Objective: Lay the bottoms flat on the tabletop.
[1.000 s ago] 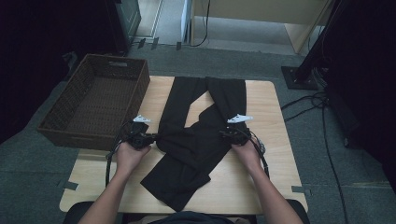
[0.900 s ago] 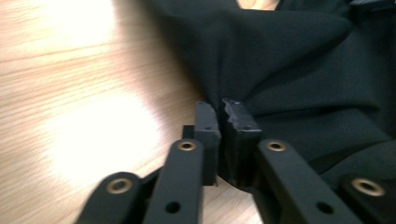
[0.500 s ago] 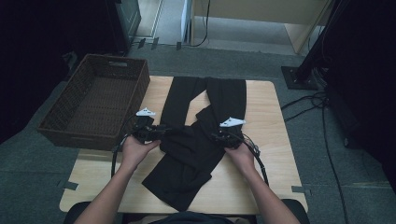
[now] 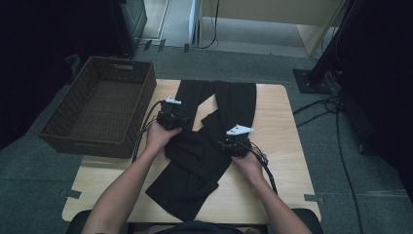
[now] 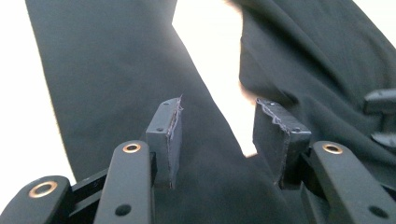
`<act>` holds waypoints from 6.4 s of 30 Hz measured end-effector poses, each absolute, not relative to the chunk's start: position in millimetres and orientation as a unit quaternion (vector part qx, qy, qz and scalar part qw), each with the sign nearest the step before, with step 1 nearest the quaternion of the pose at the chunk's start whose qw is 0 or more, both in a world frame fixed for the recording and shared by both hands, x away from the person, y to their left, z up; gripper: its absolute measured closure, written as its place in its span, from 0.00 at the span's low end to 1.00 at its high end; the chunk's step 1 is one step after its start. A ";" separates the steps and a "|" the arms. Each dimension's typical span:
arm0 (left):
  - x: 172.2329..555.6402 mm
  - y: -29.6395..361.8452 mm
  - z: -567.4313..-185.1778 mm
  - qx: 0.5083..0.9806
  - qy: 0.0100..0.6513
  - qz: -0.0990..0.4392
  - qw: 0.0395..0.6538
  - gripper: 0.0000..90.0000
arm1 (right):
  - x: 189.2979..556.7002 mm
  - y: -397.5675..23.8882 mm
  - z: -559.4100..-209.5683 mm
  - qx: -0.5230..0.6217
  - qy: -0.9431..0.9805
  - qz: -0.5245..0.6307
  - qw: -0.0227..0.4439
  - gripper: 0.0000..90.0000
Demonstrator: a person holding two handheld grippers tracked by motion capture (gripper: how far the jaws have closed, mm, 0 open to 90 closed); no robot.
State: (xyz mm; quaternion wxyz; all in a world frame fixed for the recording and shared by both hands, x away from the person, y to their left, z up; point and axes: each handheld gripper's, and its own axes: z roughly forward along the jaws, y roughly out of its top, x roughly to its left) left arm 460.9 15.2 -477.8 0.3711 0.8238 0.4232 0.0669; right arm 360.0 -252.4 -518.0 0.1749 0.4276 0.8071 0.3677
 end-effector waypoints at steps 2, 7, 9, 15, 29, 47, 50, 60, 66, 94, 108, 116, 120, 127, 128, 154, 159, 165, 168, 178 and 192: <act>466.5 8.4 -486.0 0.835 0.414 0.076 0.355 0.55 | 360.0 -252.7 -518.1 0.427 0.807 0.369 0.175 0.62; 473.1 0.6 -504.9 0.828 0.426 0.079 0.355 0.53 | 360.3 -252.4 -519.1 0.426 0.805 0.372 0.176 0.62; 473.3 -1.8 -506.1 0.830 0.420 0.094 0.355 0.60 | 360.0 -251.8 -519.6 0.429 0.803 0.374 0.177 0.62; 472.0 -7.4 -508.0 0.840 0.400 0.152 0.334 0.86 | 359.7 -249.8 -521.5 0.431 0.797 0.381 0.185 0.62; 473.2 4.3 -438.5 0.794 0.411 0.064 0.444 1.00 | 359.3 -249.0 -522.1 0.431 0.795 0.382 0.188 0.63; 452.7 37.6 -443.9 0.803 0.437 0.080 0.396 0.74 | 358.6 -248.7 -522.1 0.433 0.795 0.382 0.189 0.63; 438.9 33.0 -453.4 0.809 0.432 0.073 0.391 0.72 | 357.7 -248.2 -522.0 0.435 0.793 0.382 0.189 0.63; 391.6 19.5 -484.9 0.828 0.412 0.046 0.378 0.61 | 344.9 -244.8 -514.8 0.447 0.801 0.370 0.148 0.63; 371.7 19.8 -504.5 0.845 0.395 0.052 0.358 0.59 | 324.6 -236.6 -511.8 0.445 0.806 0.376 0.104 0.56; 367.2 88.3 -483.2 0.789 0.464 0.041 0.400 0.82 | 341.1 -327.2 -509.4 0.502 0.782 0.341 0.140 0.89; 348.8 31.8 -489.1 0.825 0.397 0.002 0.401 0.62 | 342.3 -300.2 -512.5 0.479 0.790 0.337 0.180 0.76; 340.2 23.1 -510.9 0.830 0.386 -0.003 0.403 0.61 | 346.4 -294.6 -515.1 0.472 0.788 0.347 0.187 0.75; 335.8 23.7 -513.1 0.841 0.367 0.007 0.397 0.89 | 348.3 -293.4 -515.7 0.472 0.787 0.350 0.187 0.75; 331.4 41.0 -484.6 0.829 0.373 0.006 0.417 1.00 | 352.3 -293.4 -515.1 0.469 0.790 0.348 0.186 0.76; 327.3 45.9 -477.5 0.826 0.373 0.008 0.423 1.00 | 353.1 -293.5 -515.1 0.469 0.790 0.349 0.186 0.77; 318.0 78.9 -480.5 0.815 0.428 0.033 0.389 0.69 | 363.1 -292.5 -514.3 0.472 0.790 0.345 0.183 0.79; 332.3 61.9 -493.0 0.821 0.427 0.024 0.377 0.62 | 362.8 -291.8 -514.4 0.474 0.789 0.346 0.183 0.79; 333.0 54.5 -505.7 0.834 0.407 0.046 0.370 0.68 | 365.3 -287.9 -515.9 0.474 0.785 0.351 0.190 0.79; 331.3 57.8 -506.9 0.842 0.393 0.051 0.365 0.84 | 366.8 -284.6 -516.6 0.473 0.784 0.354 0.190 0.79; 307.1 83.6 -490.7 0.848 0.399 0.049 0.345 1.00 | 368.8 -283.7 -517.0 0.468 0.786 0.356 0.190 0.79; 302.0 99.6 -478.1 0.825 0.426 0.047 0.369 0.80 | 366.9 -283.2 -515.7 0.469 0.788 0.351 0.189 0.79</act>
